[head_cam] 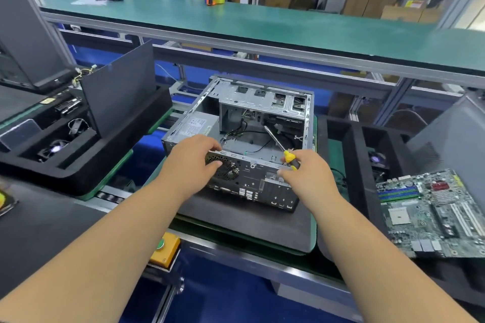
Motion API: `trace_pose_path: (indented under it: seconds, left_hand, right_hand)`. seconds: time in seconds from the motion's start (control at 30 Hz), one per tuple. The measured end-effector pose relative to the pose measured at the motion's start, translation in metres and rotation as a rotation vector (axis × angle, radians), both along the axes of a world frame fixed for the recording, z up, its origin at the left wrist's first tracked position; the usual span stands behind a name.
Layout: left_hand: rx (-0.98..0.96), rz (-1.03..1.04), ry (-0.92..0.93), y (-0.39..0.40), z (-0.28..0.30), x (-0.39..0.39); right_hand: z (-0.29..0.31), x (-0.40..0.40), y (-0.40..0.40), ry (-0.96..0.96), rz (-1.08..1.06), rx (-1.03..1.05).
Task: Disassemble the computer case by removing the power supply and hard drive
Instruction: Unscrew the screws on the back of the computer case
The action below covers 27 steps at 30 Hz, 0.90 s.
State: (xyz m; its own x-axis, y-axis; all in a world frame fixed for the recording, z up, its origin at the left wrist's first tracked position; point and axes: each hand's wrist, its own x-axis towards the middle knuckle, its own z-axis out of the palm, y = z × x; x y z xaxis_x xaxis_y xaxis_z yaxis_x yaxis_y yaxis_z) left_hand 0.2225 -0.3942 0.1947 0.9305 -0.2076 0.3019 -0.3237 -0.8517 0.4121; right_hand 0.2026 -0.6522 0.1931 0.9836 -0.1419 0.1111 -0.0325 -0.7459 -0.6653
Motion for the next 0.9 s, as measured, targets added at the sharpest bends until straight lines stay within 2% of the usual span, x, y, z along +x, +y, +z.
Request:
trace_pose_path:
  seconds: [0.23,0.9]
  left_hand:
    - [0.193,-0.153,0.011,-0.003,-0.015,0.039]
    - [0.146,-0.202,-0.017,-0.008,-0.026,0.052]
  right_hand:
    - [-0.006,0.012,0.013,0.094,-0.051,-0.133]
    - [-0.017,0.012,0.003,0.051,-0.092,-0.114]
